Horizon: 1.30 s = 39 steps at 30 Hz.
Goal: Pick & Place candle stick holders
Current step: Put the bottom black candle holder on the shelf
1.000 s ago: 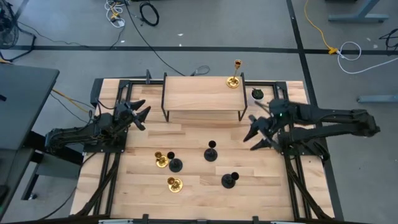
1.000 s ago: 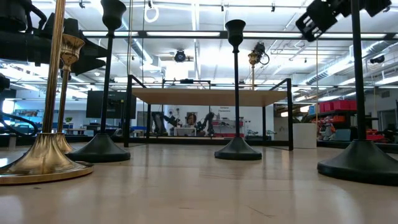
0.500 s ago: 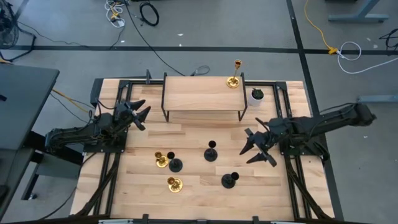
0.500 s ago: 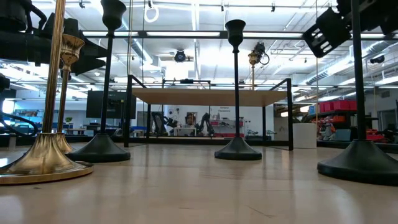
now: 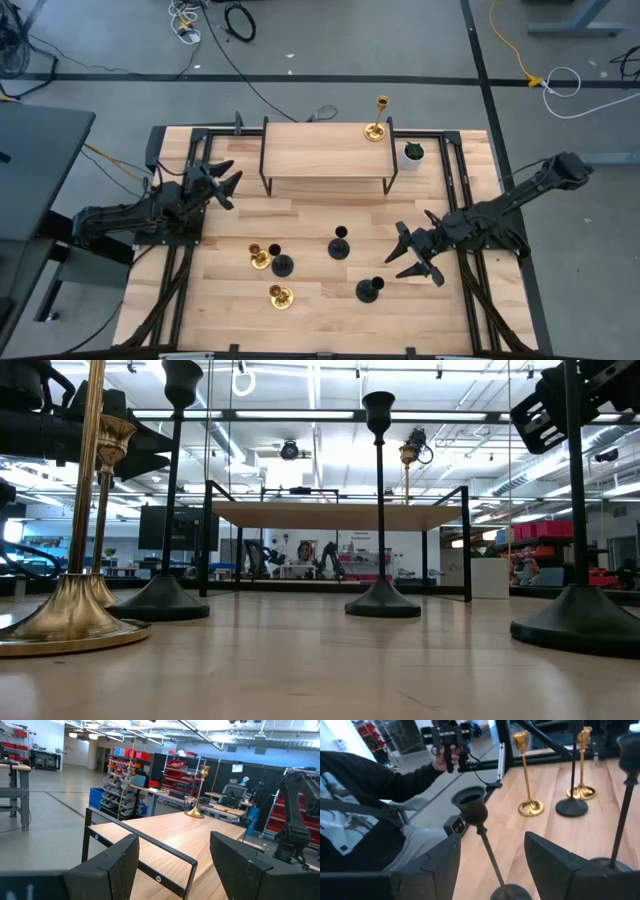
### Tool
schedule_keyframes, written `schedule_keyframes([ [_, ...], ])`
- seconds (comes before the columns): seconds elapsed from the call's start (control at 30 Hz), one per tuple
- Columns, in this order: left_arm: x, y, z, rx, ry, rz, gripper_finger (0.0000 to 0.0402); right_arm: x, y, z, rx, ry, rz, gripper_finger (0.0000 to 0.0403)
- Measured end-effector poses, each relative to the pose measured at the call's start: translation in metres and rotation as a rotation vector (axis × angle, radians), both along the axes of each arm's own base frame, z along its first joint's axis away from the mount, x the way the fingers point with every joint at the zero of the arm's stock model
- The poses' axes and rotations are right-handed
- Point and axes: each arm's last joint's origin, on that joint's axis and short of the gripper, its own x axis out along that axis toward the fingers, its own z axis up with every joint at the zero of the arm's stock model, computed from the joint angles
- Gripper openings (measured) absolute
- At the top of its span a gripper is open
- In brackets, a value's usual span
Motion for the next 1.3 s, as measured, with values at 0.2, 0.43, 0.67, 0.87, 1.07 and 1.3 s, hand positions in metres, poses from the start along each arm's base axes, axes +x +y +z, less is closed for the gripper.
schedule_keyframes([
  [0.2, 0.0, 0.0, 0.0, 0.0, 0.0, 0.0, 0.0245, 0.004, 0.017, -0.01, -0.025, 0.009, -0.03, 0.022],
  [0.43, 0.0, 0.0, 0.0, -0.005, -0.004, -0.001, 0.0245, 0.012, 0.03, -0.018, 0.005, -0.009, -0.033, 0.022],
  [0.67, 0.0, 0.0, 0.0, -0.005, -0.004, -0.001, 0.0245, 0.02, 0.038, -0.031, -0.015, 0.001, -0.069, 0.022],
  [0.87, 0.0, 0.0, 0.0, -0.005, -0.005, -0.001, 0.0245, 0.028, 0.043, -0.041, -0.006, -0.015, -0.078, 0.022],
  [1.07, 0.0, 0.0, 0.0, -0.005, -0.005, -0.001, 0.0245, 0.033, 0.046, -0.048, 0.002, -0.026, -0.079, 0.022],
  [1.3, 0.0, 0.0, 0.0, -0.005, -0.004, -0.001, 0.0245, 0.042, 0.052, -0.048, 0.006, -0.044, -0.077, 0.022],
])
